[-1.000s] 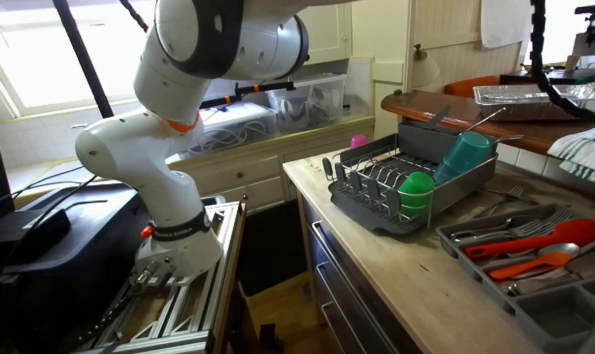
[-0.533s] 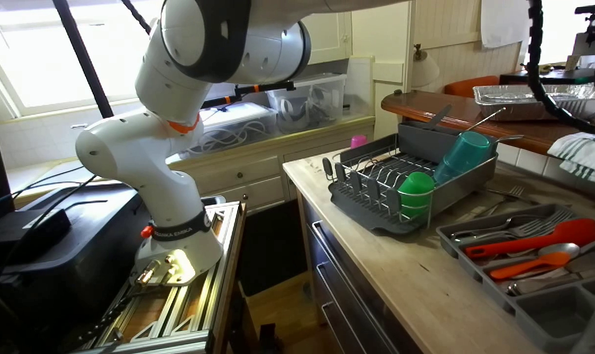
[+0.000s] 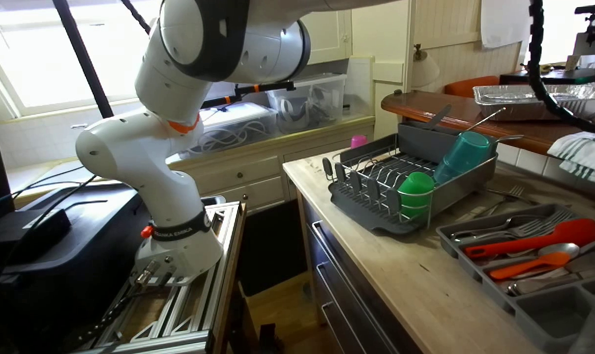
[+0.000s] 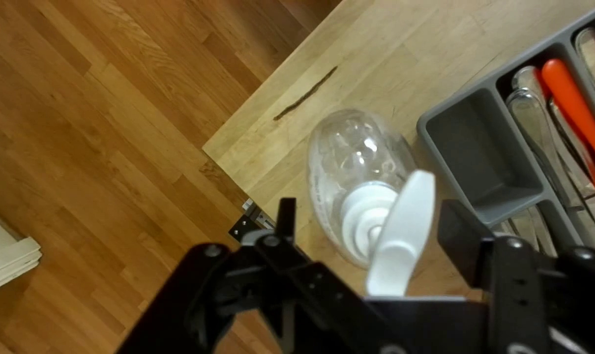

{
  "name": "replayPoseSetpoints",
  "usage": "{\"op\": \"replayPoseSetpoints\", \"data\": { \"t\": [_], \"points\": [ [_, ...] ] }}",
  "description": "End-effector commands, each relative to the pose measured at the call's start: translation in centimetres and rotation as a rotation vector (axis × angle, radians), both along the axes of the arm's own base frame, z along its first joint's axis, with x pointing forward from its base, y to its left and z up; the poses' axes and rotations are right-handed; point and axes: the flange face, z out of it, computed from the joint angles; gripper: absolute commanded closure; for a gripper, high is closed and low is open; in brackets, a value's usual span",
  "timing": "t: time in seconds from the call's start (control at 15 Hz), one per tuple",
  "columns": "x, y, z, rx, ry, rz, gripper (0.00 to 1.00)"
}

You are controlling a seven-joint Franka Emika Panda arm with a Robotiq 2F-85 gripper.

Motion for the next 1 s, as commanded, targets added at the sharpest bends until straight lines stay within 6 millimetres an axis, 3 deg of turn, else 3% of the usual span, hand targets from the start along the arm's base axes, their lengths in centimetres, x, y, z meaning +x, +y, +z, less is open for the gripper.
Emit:
{"op": "replayPoseSetpoints", "data": {
  "t": [0.0, 0.2, 0.47, 0.67, 0.93],
  "points": [
    [-1.9, 0.2, 4.8, -0.032, 0.027, -0.015, 0.0],
    [-3.4, 1.2, 12.1, -0.063, -0.058, 0.067, 0.0],
    [-4.5, 6.7, 20.9, -0.066, -0.149, 0.318, 0.0],
    [-4.6, 12.5, 24.4, -0.052, -0.162, 0.485, 0.0],
    [-4.3, 19.6, 25.5, -0.023, -0.15, 0.706, 0.0]
  ]
}}
